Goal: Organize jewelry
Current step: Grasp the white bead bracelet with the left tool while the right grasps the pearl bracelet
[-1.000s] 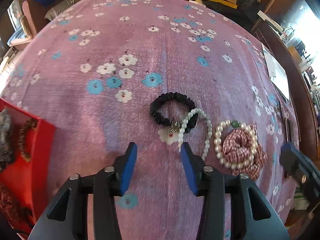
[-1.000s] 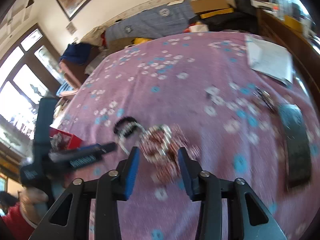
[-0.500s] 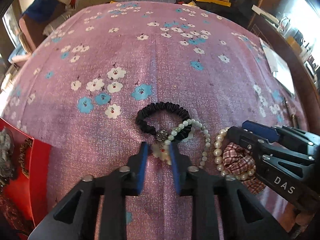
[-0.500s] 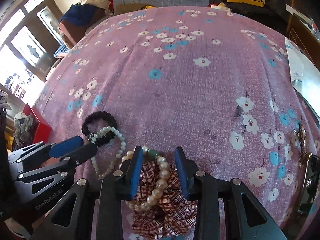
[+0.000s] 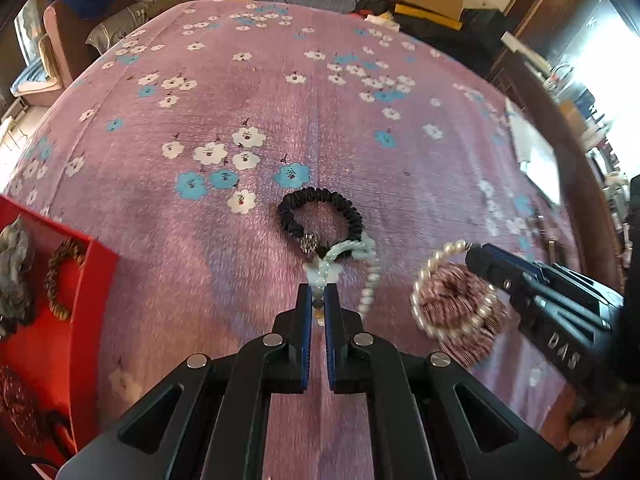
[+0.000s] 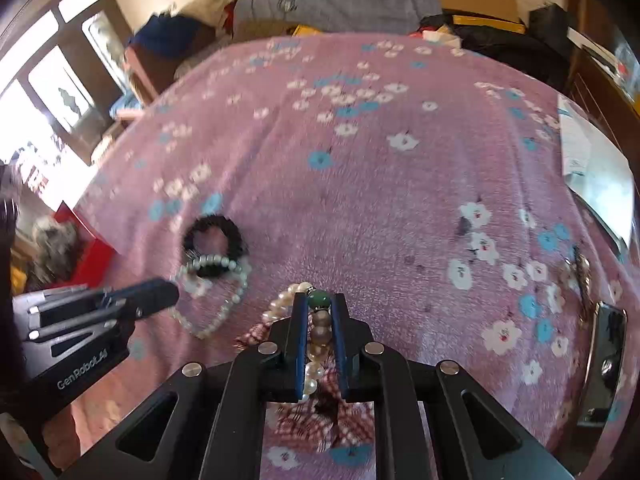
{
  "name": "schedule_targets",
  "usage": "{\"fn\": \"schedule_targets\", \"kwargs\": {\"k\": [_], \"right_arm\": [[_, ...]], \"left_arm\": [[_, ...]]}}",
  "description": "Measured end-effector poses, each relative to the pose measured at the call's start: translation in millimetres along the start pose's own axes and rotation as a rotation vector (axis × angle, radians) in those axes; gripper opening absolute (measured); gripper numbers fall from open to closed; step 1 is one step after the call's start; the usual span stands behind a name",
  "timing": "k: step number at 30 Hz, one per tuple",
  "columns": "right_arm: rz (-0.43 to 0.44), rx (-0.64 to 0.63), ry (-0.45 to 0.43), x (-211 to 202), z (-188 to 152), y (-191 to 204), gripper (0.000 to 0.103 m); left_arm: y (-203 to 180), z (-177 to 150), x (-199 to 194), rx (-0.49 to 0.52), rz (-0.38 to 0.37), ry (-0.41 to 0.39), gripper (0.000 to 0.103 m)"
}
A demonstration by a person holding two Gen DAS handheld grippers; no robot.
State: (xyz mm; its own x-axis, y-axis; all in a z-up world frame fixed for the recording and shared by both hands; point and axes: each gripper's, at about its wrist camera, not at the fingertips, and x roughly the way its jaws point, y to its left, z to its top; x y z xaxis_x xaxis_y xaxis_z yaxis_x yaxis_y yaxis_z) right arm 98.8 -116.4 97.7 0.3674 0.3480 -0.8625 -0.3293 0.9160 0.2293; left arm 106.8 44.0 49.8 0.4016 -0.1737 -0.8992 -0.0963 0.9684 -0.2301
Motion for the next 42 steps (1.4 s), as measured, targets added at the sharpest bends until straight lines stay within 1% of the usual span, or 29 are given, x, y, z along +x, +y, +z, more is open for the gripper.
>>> {"fn": "schedule_targets", "kwargs": {"k": [6, 14, 18, 20, 23, 26, 29, 32, 37, 42], "right_arm": [[0.016, 0.037, -0.069, -38.1, -8.9, 0.7, 0.012], [0.050, 0.056, -0.127, -75.9, -19.1, 12.5, 0.012], [0.109, 0.062, -0.145, -98.4, -34.9, 20.0, 0.013], [0.183, 0.085, -0.142, -109.3, -50.2, 23.1, 0.013], [0.248, 0.122, -0.122, -115.9, -70.2, 27.4, 0.013], [0.272, 0.149, -0.107, -117.6, -88.1, 33.9, 0.013], [0.267, 0.144, -0.106, -118.0, -98.0, 42.0, 0.013], [0.258, 0.133, -0.112, -119.3, -101.3, 50.6, 0.013], [0.272, 0.125, -0.121, -118.7, -95.7, 61.9, 0.013], [0.294, 0.077, -0.122, -112.4, -84.1, 91.8, 0.013]], "left_arm": [[6.2, -15.0, -37.1, -0.008, -0.040, -0.037, 0.005], [10.0, -33.9, -85.2, 0.021, -0.035, -0.100, 0.005], [16.7, -48.1, -110.4, 0.025, -0.059, -0.122, 0.005], [19.2, -57.1, -120.9, 0.031, -0.074, -0.127, 0.005], [22.8, -70.1, -132.7, 0.054, -0.082, -0.130, 0.005], [31.6, -82.9, -143.4, 0.066, -0.080, -0.131, 0.005], [46.2, -94.4, -153.3, 0.055, -0.064, -0.133, 0.005], [64.5, -103.5, -164.6, 0.030, -0.030, -0.144, 0.005], [101.1, -114.8, -185.3, -0.016, 0.047, -0.169, 0.005], [148.7, -118.6, -207.4, -0.083, 0.119, -0.193, 0.005]]}}
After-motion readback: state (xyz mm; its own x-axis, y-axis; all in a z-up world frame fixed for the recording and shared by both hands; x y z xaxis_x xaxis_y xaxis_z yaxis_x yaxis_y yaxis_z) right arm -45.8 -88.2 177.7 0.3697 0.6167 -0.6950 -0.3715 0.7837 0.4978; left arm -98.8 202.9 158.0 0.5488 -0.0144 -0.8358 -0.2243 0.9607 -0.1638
